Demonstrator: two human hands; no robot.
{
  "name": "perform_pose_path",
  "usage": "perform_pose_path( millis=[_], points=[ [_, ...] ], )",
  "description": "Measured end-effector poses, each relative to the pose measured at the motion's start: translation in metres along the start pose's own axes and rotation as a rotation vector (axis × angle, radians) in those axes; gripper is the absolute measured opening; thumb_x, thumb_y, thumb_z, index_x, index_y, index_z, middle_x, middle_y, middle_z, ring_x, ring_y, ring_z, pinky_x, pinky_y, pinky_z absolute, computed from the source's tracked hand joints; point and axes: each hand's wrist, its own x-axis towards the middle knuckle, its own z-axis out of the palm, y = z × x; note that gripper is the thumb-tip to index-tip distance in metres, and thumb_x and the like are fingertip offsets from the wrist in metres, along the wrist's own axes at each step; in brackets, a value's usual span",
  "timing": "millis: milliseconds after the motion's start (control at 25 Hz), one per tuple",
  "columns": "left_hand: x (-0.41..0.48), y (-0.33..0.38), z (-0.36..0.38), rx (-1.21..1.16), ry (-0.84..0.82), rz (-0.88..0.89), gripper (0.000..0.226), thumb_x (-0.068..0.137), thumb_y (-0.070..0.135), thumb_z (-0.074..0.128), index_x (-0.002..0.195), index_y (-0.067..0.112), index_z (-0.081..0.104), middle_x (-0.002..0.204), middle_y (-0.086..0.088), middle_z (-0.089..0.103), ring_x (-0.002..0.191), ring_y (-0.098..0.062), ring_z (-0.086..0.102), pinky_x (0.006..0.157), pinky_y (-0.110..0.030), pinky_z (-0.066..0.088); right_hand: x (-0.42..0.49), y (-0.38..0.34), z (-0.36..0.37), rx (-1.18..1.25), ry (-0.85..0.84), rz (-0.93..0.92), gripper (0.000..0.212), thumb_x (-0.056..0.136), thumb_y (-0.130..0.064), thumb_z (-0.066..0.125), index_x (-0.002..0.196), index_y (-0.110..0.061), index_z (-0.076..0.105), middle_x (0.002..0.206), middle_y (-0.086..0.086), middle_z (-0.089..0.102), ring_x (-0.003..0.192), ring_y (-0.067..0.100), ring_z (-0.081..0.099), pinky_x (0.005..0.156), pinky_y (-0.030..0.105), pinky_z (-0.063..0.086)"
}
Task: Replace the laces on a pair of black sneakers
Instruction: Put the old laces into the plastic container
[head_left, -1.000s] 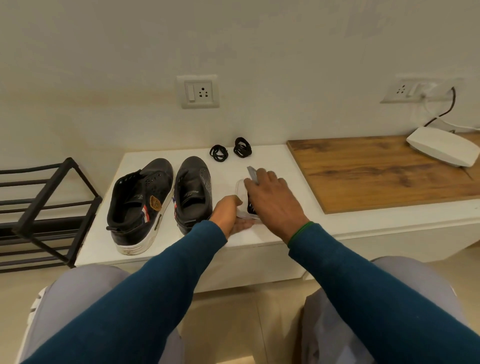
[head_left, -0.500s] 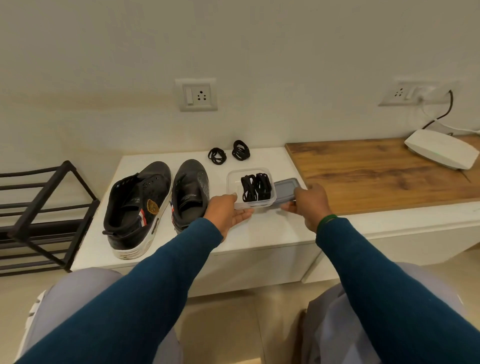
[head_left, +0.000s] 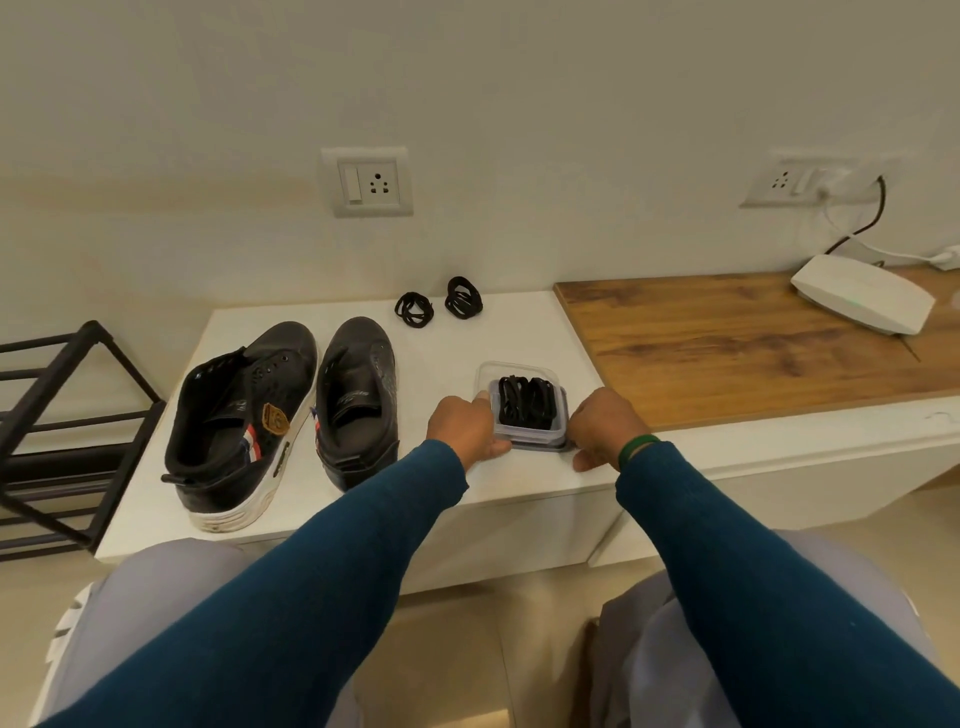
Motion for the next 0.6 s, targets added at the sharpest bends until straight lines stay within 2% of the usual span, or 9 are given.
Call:
perform_pose_path(
  millis=[80, 200, 280, 320, 400, 480, 520, 600],
  points=[
    [0.005, -0.002, 0.004, 0.155, -0.029, 0.015, 0.032, 0.097, 0.018, 0.056, 0.117, -0.007, 0.058, 0.117, -0.026, 0.066, 0.105, -0.038, 0.069, 0.085, -0.048, 0.06, -0.001, -0.004, -0.006, 0.031, 0.097, -0.054, 0.005, 0.089, -0.004, 0.062, 0.09, -0.002, 0.066, 0.089, 0.013, 0.07, 0.076, 0.026, 0.07, 0.072, 0.041, 0.062],
    [0.005, -0.003, 0.008, 0.267, -0.037, -0.002, 0.018, 0.095, 0.02, 0.056, 0.088, 0.003, 0.057, 0.099, -0.021, 0.069, 0.099, -0.037, 0.071, 0.087, -0.051, 0.059, -0.003, -0.024, -0.01, -0.008, 0.382, -0.3, 0.016, 0.09, -0.006, 0.055, 0.092, -0.001, 0.07, 0.091, 0.011, 0.069, 0.069, 0.017, 0.059, 0.061, 0.029, 0.05],
    [0.003, -0.005, 0.014, 0.261, -0.041, 0.007, 0.025, 0.098, 0.024, 0.052, 0.092, 0.001, 0.06, 0.094, -0.02, 0.07, 0.09, -0.035, 0.073, 0.085, -0.048, 0.06, -0.008, -0.041, -0.004, -0.115, 0.368, -0.444, 0.017, 0.092, -0.01, 0.057, 0.093, -0.002, 0.071, 0.094, 0.01, 0.07, 0.076, 0.02, 0.061, 0.065, 0.03, 0.051],
    [0.001, -0.005, 0.017, 0.266, -0.043, 0.008, 0.027, 0.098, 0.023, 0.051, 0.099, -0.002, 0.062, 0.095, -0.02, 0.071, 0.088, -0.034, 0.073, 0.084, -0.047, 0.06, -0.012, -0.046, 0.001, -0.192, 0.324, -0.452, 0.014, 0.092, -0.013, 0.059, 0.09, -0.002, 0.068, 0.094, 0.011, 0.069, 0.078, 0.022, 0.062, 0.065, 0.03, 0.051],
    [0.003, -0.009, 0.019, 0.284, -0.04, 0.065, 0.027, 0.097, 0.016, 0.052, 0.106, -0.008, 0.063, 0.105, -0.025, 0.07, 0.097, -0.04, 0.07, 0.085, -0.05, 0.059, -0.016, -0.052, 0.015, -0.337, 0.274, -0.425, 0.005, 0.09, -0.012, 0.062, 0.089, -0.007, 0.06, 0.098, 0.012, 0.067, 0.085, 0.026, 0.064, 0.066, 0.031, 0.049],
    [0.005, -0.012, 0.019, 0.273, -0.036, 0.078, 0.026, 0.095, 0.014, 0.053, 0.102, -0.008, 0.063, 0.104, -0.025, 0.069, 0.1, -0.042, 0.069, 0.084, -0.051, 0.059, -0.016, -0.054, 0.024, -0.426, 0.278, -0.425, 0.01, 0.091, -0.012, 0.061, 0.098, -0.006, 0.062, 0.105, 0.014, 0.065, 0.096, 0.029, 0.065, 0.073, 0.035, 0.051],
    [0.007, -0.012, 0.018, 0.29, -0.04, 0.064, 0.024, 0.094, 0.013, 0.054, 0.103, -0.008, 0.064, 0.103, -0.023, 0.07, 0.095, -0.039, 0.07, 0.08, -0.046, 0.06, -0.013, -0.054, 0.027, -0.432, 0.279, -0.419, 0.013, 0.093, -0.014, 0.059, 0.101, -0.004, 0.063, 0.106, 0.014, 0.065, 0.097, 0.03, 0.065, 0.074, 0.036, 0.051],
    [0.008, -0.011, 0.016, 0.325, -0.063, 0.019, 0.02, 0.09, 0.008, 0.058, 0.105, -0.004, 0.066, 0.095, -0.015, 0.072, 0.077, -0.024, 0.069, 0.063, -0.028, 0.059, -0.009, -0.055, 0.029, -0.408, 0.27, -0.387, 0.018, 0.096, -0.017, 0.056, 0.103, -0.002, 0.064, 0.106, 0.014, 0.066, 0.096, 0.03, 0.065, 0.069, 0.035, 0.046]
  ],
)
